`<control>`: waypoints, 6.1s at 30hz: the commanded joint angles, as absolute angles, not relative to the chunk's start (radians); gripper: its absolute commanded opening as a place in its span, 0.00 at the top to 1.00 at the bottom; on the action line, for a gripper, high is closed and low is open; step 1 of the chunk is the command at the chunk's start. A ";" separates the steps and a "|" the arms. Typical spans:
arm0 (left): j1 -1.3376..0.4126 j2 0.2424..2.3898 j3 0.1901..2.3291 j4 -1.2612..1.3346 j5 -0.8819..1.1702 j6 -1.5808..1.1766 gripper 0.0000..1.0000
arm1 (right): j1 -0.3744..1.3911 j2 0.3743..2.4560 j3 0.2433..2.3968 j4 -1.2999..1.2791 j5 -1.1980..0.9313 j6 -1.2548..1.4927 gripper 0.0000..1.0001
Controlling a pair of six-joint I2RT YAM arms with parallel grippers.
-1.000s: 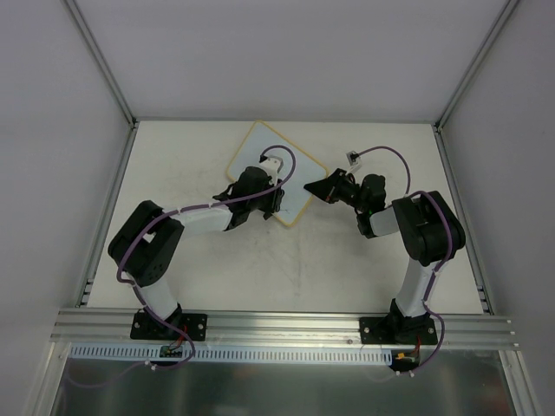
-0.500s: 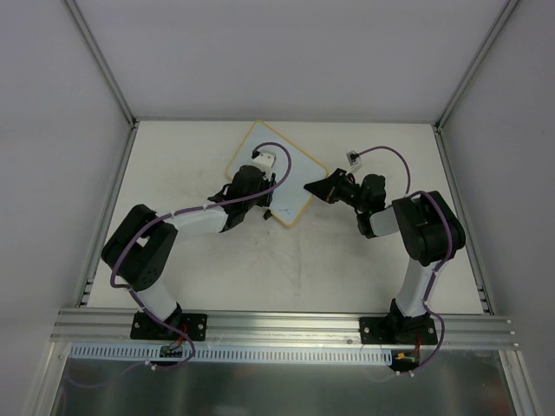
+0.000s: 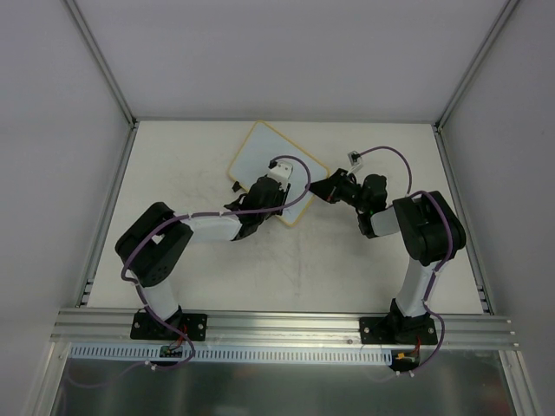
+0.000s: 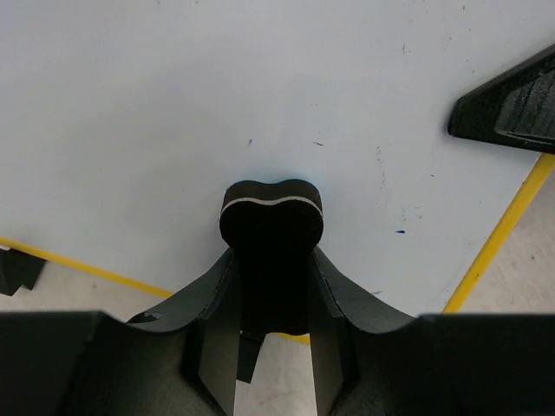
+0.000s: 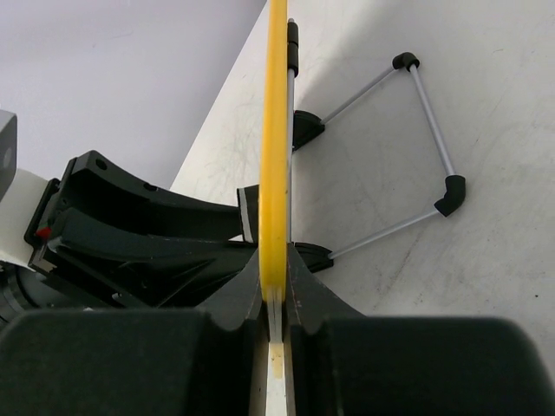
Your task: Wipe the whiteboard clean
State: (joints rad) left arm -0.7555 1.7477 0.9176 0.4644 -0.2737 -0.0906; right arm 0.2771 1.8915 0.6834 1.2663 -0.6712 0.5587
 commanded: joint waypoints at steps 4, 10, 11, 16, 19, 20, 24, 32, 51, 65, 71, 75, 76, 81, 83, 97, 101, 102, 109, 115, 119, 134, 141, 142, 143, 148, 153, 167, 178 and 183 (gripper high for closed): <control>-0.796 1.802 0.913 0.575 -0.387 -0.071 1.00 | 0.268 1.838 0.689 1.531 -0.692 0.560 1.00; -0.808 1.810 0.897 0.594 -0.367 -0.112 1.00 | 0.268 1.839 0.690 1.531 -0.693 0.563 1.00; -0.808 1.803 0.891 0.595 -0.359 -0.123 1.00 | 0.268 1.839 0.690 1.531 -0.695 0.563 1.00; -0.811 1.775 0.839 0.601 -0.327 -0.167 1.00 | 0.268 1.844 0.693 1.531 -0.696 0.568 1.00; -0.816 1.749 0.796 0.614 -0.313 -0.202 1.00 | 0.268 1.842 0.693 1.532 -0.698 0.568 1.00; -0.818 1.732 0.773 0.623 -0.308 -0.209 1.00 | 0.268 1.842 0.693 1.531 -0.698 0.569 1.00; -0.833 1.707 0.746 0.637 -0.304 -0.233 1.00 | 0.268 1.844 0.696 1.532 -0.699 0.572 1.00; -0.871 1.753 0.801 0.663 -0.353 -0.239 1.00 | 0.270 1.841 0.695 1.532 -0.701 0.575 1.00; -0.844 1.828 1.025 0.609 -0.367 -0.178 1.00 | 0.278 1.838 0.695 1.532 -0.709 0.577 1.00; -0.793 1.844 1.112 0.575 -0.293 -0.161 1.00 | 0.287 1.838 0.699 1.532 -0.721 0.572 1.00; -0.793 1.862 1.085 0.577 -0.267 -0.187 1.00 | 0.287 1.838 0.699 1.532 -0.723 0.571 1.00; -0.798 1.862 1.028 0.601 -0.245 -0.215 1.00 | 0.287 1.839 0.701 1.532 -0.724 0.572 1.00; -0.799 1.861 1.016 0.607 -0.248 -0.221 1.00 | 0.287 1.838 0.700 1.532 -0.723 0.572 1.00; -0.801 1.826 0.916 0.649 -0.271 -0.238 1.00 | 0.285 1.841 0.698 1.532 -0.721 0.571 1.00; -0.801 1.800 0.878 0.667 -0.294 -0.245 1.00 | 0.285 1.839 0.698 1.532 -0.721 0.572 1.00; -0.798 1.786 0.732 0.773 -0.310 -0.275 1.00 | 0.285 1.836 0.698 1.532 -0.724 0.571 1.00; -0.781 1.752 0.796 0.715 -0.311 -0.239 1.00 | 0.285 1.839 0.696 1.532 -0.724 0.572 1.00; -0.773 1.741 0.825 0.691 -0.310 -0.230 1.00 | 0.287 1.838 0.698 1.532 -0.724 0.572 1.00; -0.709 1.695 0.957 0.600 -0.256 -0.190 1.00 | 0.287 1.841 0.703 1.532 -0.727 0.574 1.00; -0.700 1.707 1.012 0.581 -0.242 -0.176 1.00 | 0.288 1.841 0.703 1.532 -0.727 0.575 1.00; -0.699 1.752 1.026 0.584 -0.230 -0.207 1.00 | 0.287 1.839 0.703 1.532 -0.730 0.575 1.00; -0.701 1.807 0.896 0.747 -0.175 -0.294 1.00 | 0.288 1.844 0.704 1.532 -0.733 0.577 1.00; -0.726 1.813 0.781 0.834 -0.181 -0.351 1.00 | 0.290 1.842 0.706 1.534 -0.733 0.577 1.00; -0.730 1.816 0.764 0.836 -0.187 -0.354 1.00 | 0.288 1.842 0.704 1.532 -0.733 0.577 1.00; -0.736 1.818 0.756 0.841 -0.189 -0.362 1.00 | 0.288 1.842 0.703 1.532 -0.732 0.575 1.00; -0.772 1.807 0.692 0.874 -0.199 -0.379 1.00 | 0.288 1.844 0.703 1.531 -0.733 0.575 1.00; -0.808 1.815 0.652 0.905 -0.221 -0.396 1.00 | 0.290 1.841 0.703 1.532 -0.733 0.577 1.00; -0.738 1.749 0.868 0.718 -0.193 -0.302 1.00 | 0.290 1.841 0.704 1.532 -0.735 0.578 1.00; -0.669 1.776 1.107 0.589 -0.160 -0.227 1.00 | 0.290 1.845 0.709 1.532 -0.741 0.584 1.00; -0.661 1.819 1.186 0.565 -0.156 -0.207 1.00 | 0.291 1.841 0.707 1.532 -0.739 0.583 1.00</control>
